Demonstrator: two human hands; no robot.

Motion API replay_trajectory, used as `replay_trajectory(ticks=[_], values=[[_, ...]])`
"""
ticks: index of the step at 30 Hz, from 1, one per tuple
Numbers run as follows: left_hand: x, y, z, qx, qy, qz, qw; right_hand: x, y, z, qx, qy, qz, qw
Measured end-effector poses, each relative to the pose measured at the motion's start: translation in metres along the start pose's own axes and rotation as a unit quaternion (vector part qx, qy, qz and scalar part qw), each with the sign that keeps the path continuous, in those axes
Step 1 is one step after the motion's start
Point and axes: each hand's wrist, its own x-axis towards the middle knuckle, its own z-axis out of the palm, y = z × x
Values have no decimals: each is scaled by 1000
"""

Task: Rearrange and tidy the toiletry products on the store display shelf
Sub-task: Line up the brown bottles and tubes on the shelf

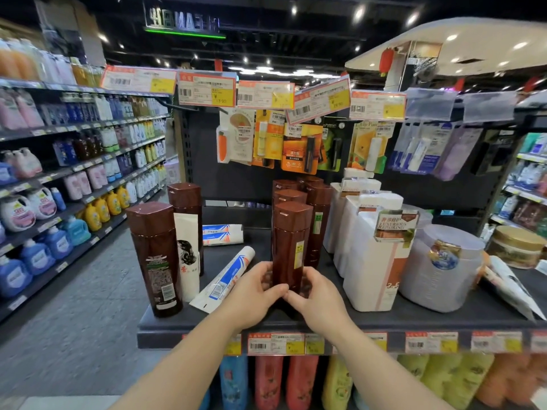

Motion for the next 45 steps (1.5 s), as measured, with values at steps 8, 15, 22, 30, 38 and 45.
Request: replay_trajectory(ticks=[8,15,22,30,38,45], values=[[0,-1,6,8,37,-14,999,1,3,8,-40,23,8,999],[-2,0,11,26,76,-10,997,-1,4,7,-52,-2,-1,999],[1,-4,12,4,77,-20,997,-2,5,6,-54,-10,2,999],[-38,10,-7,27,173,45,984,-29,-8,4,20,180,-46,982],[-89,14,-65,34,265,102,958,-40,-75,76,95,49,-157,982],[-111,7,-111,55,286,122,949,-31,-100,119,123,17,-117,985]])
